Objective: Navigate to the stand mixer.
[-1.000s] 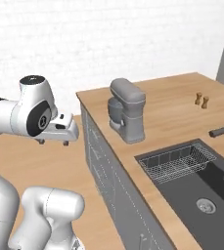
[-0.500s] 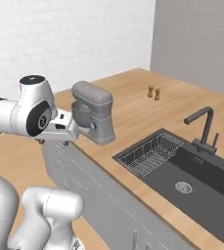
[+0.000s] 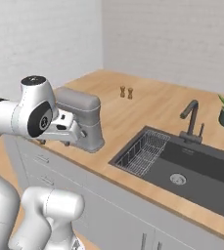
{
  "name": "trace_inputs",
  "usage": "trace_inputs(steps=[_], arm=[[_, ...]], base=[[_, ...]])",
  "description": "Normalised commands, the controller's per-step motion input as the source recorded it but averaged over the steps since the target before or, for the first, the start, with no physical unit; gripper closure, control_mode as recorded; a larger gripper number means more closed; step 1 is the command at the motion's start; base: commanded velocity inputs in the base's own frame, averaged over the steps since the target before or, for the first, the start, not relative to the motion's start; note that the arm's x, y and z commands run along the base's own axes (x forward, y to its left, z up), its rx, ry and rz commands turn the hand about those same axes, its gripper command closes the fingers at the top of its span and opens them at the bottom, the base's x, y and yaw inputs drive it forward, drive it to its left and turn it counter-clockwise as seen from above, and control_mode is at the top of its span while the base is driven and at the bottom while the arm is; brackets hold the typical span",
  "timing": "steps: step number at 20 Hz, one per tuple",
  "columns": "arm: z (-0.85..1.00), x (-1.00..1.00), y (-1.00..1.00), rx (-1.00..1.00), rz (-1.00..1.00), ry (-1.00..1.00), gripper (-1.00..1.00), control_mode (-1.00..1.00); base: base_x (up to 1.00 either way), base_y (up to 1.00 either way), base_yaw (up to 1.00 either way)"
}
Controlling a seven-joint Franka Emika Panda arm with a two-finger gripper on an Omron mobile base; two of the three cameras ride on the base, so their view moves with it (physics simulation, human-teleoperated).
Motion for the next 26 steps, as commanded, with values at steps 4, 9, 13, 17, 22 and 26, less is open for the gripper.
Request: trace_inputs(steps=[4, 9, 13, 17, 22, 26], arm=[[0.00, 0.00, 0.00, 0.00, 0.00, 0.00, -1.00, 1.00], [0.00, 0.00, 0.00, 0.00, 0.00, 0.00, -1.00, 1.00], [0.00, 0.00, 0.00, 0.00, 0.00, 0.00, -1.00, 1.00], [0.00, 0.00, 0.00, 0.00, 0.00, 0.00, -1.00, 1.00], [0.00, 0.00, 0.00, 0.00, 0.00, 0.00, -1.00, 1.00], [0.00, 0.00, 0.00, 0.00, 0.00, 0.00, -1.00, 1.00]], base=[[0.22, 0.68, -0.38], [0.20, 0.42, -0.32], [0.27, 0.35, -0.34], [0.31, 0.49, -0.33], [0.33, 0.64, -0.26], [0.53, 0.39, -0.18]])
